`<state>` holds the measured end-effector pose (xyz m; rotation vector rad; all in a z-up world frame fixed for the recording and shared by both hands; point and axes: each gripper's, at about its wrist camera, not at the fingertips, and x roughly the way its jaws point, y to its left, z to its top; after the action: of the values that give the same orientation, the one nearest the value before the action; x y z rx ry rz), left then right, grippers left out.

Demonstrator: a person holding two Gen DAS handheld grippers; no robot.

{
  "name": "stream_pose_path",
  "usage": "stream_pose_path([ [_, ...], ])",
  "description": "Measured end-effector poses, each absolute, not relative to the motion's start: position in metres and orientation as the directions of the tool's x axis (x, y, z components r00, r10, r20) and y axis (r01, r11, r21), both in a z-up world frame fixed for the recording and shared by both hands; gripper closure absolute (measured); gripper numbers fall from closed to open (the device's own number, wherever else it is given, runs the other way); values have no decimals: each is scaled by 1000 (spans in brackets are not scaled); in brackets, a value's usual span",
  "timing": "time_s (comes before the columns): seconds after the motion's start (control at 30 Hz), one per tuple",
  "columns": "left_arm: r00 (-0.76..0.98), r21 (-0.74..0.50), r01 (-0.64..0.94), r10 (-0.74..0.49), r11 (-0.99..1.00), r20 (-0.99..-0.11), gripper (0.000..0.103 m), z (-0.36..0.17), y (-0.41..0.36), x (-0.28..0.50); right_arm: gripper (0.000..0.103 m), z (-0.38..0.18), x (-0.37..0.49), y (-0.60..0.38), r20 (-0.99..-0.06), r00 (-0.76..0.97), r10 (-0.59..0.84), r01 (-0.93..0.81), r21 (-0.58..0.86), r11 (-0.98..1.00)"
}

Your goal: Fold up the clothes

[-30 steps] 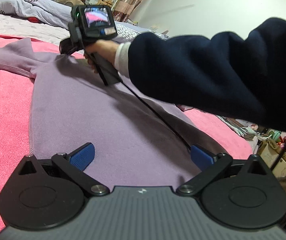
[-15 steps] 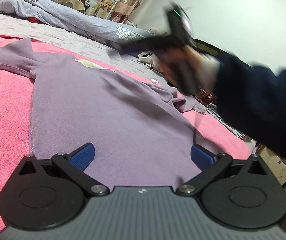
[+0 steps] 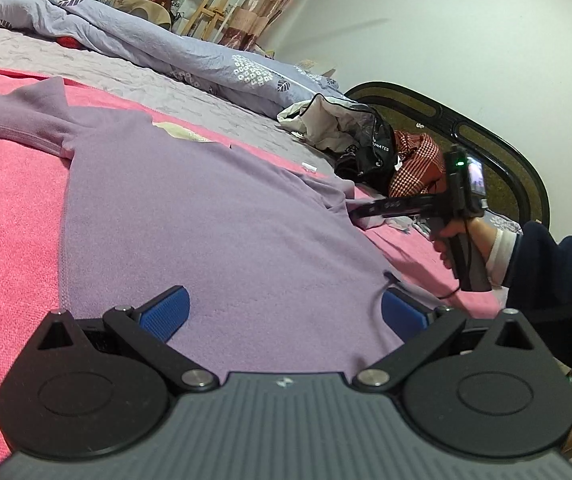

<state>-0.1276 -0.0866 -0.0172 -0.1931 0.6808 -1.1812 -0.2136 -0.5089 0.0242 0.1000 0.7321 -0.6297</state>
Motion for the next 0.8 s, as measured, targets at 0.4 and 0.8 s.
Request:
stream_pose_path([
  [0.4, 219, -467, 789, -893, 399, -393, 1, -16, -89, -128, 44, -11, -284, -633, -577, 481, -660, 867, 199, 457],
  [0.8, 224, -460, 792, -892, 401, -393, 1, -17, -90, -129, 97, -12, -223, -692, -619, 441, -650, 883, 168, 439],
])
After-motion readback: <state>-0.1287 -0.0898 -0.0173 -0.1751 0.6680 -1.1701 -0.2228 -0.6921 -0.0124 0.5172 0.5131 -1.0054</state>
